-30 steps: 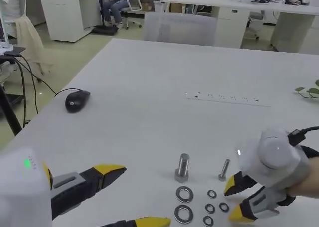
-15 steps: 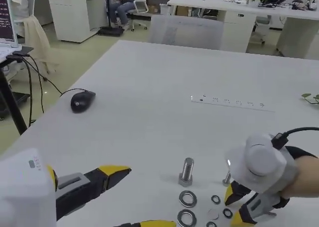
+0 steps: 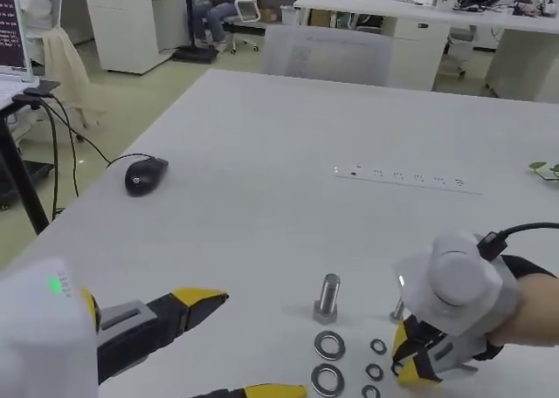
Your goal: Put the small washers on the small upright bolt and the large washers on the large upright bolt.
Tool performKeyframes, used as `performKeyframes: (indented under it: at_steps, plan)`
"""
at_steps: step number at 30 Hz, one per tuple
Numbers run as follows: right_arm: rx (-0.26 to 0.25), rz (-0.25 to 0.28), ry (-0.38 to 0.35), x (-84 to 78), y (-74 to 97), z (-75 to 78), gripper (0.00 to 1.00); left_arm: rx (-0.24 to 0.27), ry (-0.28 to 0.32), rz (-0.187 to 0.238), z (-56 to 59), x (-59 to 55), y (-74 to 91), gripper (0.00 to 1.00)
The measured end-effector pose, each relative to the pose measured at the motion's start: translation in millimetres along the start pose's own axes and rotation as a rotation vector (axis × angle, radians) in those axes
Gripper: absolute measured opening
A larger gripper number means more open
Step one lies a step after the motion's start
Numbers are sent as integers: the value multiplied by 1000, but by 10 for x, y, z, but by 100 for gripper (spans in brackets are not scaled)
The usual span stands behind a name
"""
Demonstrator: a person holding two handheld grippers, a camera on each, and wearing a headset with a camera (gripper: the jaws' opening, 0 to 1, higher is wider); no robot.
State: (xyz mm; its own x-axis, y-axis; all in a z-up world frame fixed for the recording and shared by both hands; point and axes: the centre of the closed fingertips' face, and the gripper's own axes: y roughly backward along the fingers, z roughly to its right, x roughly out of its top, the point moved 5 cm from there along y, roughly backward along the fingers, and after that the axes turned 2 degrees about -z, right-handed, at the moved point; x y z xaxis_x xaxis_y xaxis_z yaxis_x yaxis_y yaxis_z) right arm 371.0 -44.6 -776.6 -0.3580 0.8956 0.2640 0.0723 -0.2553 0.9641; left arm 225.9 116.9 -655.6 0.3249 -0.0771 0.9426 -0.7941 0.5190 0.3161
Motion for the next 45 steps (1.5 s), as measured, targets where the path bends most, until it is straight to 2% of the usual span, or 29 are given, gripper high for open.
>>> performKeyframes:
  at_steps: [2,9,20,24,27,32,39,45]
  plan:
    - [-2,0,-3,0,1,3,15,5,0,2,-13,5,12,61]
    - [-21,9,-82,-30,15,1,16,15,1,5,-29,-1,41,61]
    - [-30,5,-90,-29,10,-10,13,15,-3,9,-11,-2,46,61]
    - [-33,21,-110,-32,11,-5,12,14,-5,7,-7,-8,56,61]
    - [-24,2,-110,-70,33,-16,12,16,-4,8,-17,-9,70,61]
    - [-29,11,-139,-119,242,41,12,17,-3,8,-21,-11,74,61]
    - [-89,-2,-129,-123,590,218,12,1,-10,2,27,0,31,61]
    - [-124,-3,-130,-85,730,332,12,-2,-10,9,27,18,24,61]
